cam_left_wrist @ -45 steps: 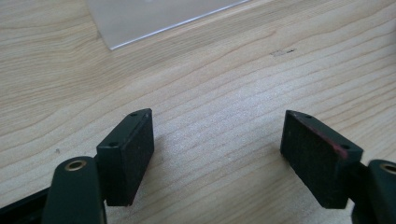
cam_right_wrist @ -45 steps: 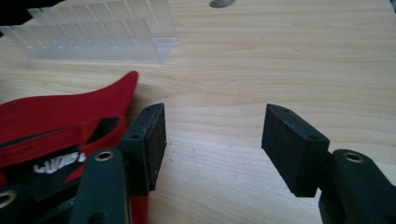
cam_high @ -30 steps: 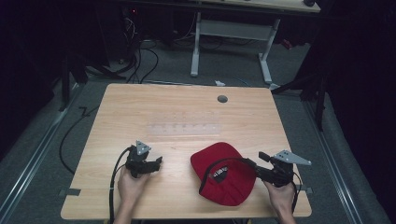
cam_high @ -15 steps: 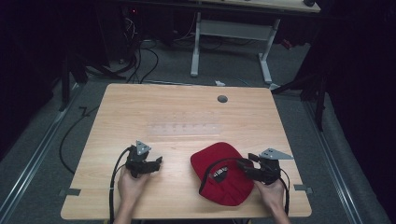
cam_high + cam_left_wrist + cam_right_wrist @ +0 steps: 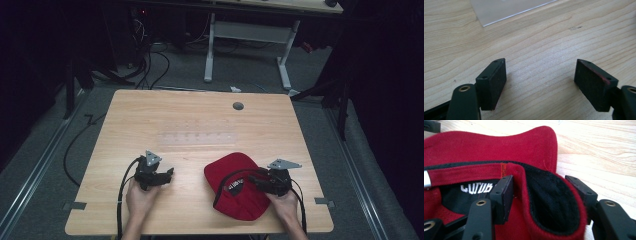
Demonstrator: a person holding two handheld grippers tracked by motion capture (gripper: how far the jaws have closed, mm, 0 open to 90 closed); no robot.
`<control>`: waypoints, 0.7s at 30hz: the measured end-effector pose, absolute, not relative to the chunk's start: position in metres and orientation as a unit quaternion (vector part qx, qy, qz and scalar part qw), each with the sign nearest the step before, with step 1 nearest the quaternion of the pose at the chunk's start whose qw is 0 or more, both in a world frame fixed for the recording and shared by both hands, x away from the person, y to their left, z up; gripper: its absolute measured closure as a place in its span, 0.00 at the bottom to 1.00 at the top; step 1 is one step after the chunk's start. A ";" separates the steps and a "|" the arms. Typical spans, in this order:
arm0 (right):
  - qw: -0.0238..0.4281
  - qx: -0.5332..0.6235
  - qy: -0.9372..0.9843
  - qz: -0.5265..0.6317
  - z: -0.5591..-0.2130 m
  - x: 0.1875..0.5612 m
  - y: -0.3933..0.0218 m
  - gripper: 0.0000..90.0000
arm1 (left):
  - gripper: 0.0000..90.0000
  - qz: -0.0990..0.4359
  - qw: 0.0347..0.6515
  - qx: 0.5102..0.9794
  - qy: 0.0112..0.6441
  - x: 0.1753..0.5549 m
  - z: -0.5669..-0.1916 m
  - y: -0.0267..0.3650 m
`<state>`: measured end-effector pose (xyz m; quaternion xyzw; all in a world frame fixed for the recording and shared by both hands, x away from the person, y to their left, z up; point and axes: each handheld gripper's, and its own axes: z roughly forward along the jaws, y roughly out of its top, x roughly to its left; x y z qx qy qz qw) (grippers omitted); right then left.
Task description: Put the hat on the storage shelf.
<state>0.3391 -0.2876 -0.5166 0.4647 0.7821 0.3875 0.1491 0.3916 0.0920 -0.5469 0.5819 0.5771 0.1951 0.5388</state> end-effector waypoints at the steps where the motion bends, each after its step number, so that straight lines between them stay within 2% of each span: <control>1: 0.148 0.465 0.782 0.388 -0.517 0.340 -0.288 0.49 | 0.29 0.195 0.539 0.582 0.577 0.392 -0.547 0.092; 11: 0.135 0.461 0.788 0.384 -0.524 0.340 -0.287 0.62 | 0.29 0.195 0.539 0.582 0.577 0.392 -0.547 0.092; 21: 0.128 0.448 0.797 0.384 -0.525 0.339 -0.288 0.81 | 0.29 0.195 0.538 0.582 0.577 0.391 -0.547 0.092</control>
